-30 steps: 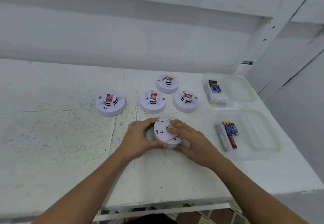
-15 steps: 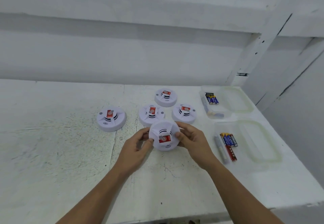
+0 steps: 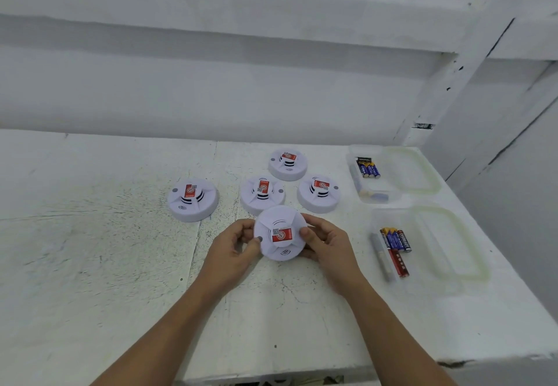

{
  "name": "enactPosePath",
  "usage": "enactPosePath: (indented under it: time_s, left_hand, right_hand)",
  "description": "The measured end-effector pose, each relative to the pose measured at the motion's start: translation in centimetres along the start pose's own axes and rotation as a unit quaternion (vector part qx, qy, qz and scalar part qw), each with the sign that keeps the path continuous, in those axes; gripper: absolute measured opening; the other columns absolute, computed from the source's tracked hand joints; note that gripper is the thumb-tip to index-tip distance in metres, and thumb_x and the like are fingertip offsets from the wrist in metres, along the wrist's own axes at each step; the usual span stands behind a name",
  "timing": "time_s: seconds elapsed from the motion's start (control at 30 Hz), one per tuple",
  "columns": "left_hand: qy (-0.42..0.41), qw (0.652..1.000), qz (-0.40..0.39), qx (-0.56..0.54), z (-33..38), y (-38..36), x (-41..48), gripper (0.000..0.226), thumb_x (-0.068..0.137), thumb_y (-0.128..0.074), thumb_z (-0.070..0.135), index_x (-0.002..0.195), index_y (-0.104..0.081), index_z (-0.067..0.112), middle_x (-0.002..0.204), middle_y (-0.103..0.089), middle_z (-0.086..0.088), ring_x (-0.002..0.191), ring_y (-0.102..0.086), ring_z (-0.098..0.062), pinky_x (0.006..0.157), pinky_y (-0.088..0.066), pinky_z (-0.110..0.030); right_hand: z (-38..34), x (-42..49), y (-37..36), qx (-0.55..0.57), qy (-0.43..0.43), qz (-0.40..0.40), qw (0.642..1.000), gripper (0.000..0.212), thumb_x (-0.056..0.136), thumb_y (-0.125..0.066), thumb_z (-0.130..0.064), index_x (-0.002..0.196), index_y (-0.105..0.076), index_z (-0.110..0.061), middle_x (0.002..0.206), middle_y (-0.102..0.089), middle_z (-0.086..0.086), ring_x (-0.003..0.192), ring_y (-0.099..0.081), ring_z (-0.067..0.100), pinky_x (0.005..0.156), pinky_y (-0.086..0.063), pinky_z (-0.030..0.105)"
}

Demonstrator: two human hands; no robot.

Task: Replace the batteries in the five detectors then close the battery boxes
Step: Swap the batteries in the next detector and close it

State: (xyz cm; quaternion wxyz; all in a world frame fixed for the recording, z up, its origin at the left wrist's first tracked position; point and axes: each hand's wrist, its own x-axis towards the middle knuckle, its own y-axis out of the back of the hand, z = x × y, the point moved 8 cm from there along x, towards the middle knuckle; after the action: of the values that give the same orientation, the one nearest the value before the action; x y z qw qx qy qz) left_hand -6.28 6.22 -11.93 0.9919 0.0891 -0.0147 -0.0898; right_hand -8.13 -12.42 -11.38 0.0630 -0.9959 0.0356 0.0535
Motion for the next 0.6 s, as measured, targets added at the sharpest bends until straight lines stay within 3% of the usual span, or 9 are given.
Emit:
enactPosePath:
  time_s: [0.3, 0.6]
  left_hand:
    - [0.009, 1.000, 0.002, 0.012, -0.27, -0.03, -0.10, 0.025, 0.080, -0.056, 0.028, 0.104, -0.064, 0.029, 0.092, -0.069, -0.003, 0.088, -0.063, -0.023, 0.084, -0.053, -0.044]
    - [0.004, 1.000, 0.003, 0.018, -0.10, -0.05, -0.25, 0.022, 0.090, -0.058, 0.015, 0.105, -0.064, 0.031, 0.092, -0.070, 0.003, 0.087, -0.064, -0.015, 0.079, -0.053, -0.029]
  right_hand:
    - [0.37, -0.03, 0.11, 0.012, -0.015, -0.001, 1.000, 0.025, 0.092, -0.057, -0.013, 0.116, -0.063, -0.014, 0.101, -0.074, 0.005, 0.094, -0.071, 0.022, 0.075, -0.058, 0.032]
    - [0.33, -0.13, 0.08, 0.010, -0.015, -0.011, 1.000, 0.025, 0.092, -0.057, -0.014, 0.116, -0.061, -0.015, 0.101, -0.074, 0.006, 0.094, -0.071, 0.022, 0.074, -0.058, 0.029]
